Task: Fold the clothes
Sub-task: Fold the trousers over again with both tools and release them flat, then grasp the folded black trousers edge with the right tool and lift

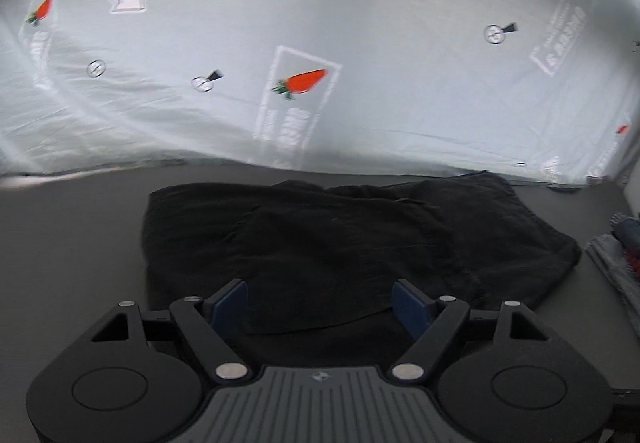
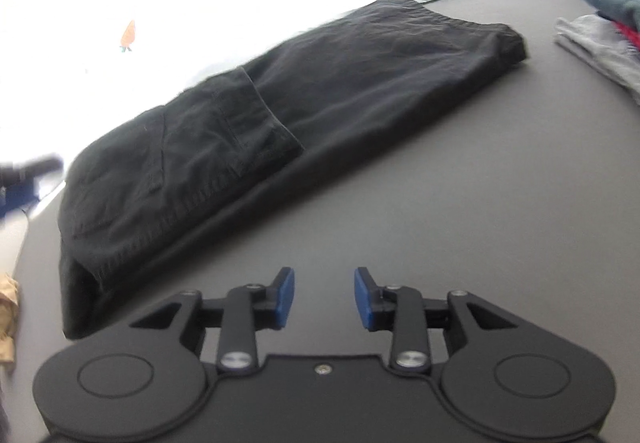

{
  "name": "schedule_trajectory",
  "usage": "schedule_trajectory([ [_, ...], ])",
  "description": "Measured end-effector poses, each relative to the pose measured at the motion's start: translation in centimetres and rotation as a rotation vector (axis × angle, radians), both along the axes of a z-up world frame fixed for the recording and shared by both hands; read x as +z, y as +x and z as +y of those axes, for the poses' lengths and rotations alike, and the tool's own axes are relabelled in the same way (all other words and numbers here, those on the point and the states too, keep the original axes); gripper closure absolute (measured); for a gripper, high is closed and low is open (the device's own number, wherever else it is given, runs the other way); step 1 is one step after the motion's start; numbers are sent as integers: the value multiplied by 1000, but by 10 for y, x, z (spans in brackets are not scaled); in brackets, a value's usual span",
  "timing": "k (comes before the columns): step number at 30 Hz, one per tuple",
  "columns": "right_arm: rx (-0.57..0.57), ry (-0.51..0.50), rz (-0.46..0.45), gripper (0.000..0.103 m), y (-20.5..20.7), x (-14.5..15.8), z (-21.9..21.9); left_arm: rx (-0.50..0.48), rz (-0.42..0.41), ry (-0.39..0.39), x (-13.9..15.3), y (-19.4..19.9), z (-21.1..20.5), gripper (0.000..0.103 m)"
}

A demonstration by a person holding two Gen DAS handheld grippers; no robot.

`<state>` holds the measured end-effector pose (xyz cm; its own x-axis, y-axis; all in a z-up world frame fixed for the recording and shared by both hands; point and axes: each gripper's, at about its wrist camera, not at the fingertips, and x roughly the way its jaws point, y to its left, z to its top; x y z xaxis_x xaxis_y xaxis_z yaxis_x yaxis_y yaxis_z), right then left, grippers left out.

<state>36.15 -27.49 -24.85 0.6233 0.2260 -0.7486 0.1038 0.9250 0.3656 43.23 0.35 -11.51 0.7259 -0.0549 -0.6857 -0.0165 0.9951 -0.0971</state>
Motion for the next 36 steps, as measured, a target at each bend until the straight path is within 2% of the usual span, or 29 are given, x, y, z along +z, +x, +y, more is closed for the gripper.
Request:
schedule_trajectory([
  [2, -26, 70, -19, 54, 20, -5, -2, 127, 77, -18, -18, 0, 46, 21],
  [4, -71, 145, -20, 52, 40, -8, -6, 164, 106, -44, -24, 1, 67, 21],
  [6, -95, 118, -35, 52, 52, -5, -1, 200, 134, -69, -30, 2, 88, 21],
  [9, -87, 6, -110, 65, 64, 4, 10, 126, 104, -78, -27, 21, 78, 21],
  [12, -7, -142, -153, 89, 78, 7, 21, 13, 68, -78, -26, 51, 41, 21],
  [14, 48, -252, -166, 93, 89, 4, 29, -77, 43, -74, -28, 76, 13, 21],
  [15, 58, -266, -167, 94, 94, 1, 29, -125, 31, -71, -30, 89, -1, 21],
  [19, 66, -186, -164, 94, 122, -6, 16, -295, -12, -90, -46, 138, -55, 21],
  [21, 80, -137, -182, 94, 141, -5, 9, -291, 14, -75, -64, 163, -72, 21],
  [23, 105, -92, -197, 93, 162, -4, 4, -228, 34, -70, -80, 182, -74, 21],
  [26, 144, -39, -222, 93, 194, -6, 2, -225, 15, -115, -93, 195, -68, 21],
  [29, 199, -38, -221, 93, 215, -14, 11, -249, -27, -103, -102, 196, -69, 19],
  [31, 224, -97, -203, 95, 215, -23, 19, -263, -62, -68, -107, 192, -74, 16],
  [33, 222, -106, -217, 96, 202, -28, 17, -275, -80, -31, -110, 191, -82, 12],
  [35, 186, -40, -190, 94, 184, -27, 1, -286, -80, -15, -110, 190, -85, 10],
  [36, 148, -6, -175, 89, 174, -26, -10, -291, -77, -20, -111, 191, -85, 8],
])
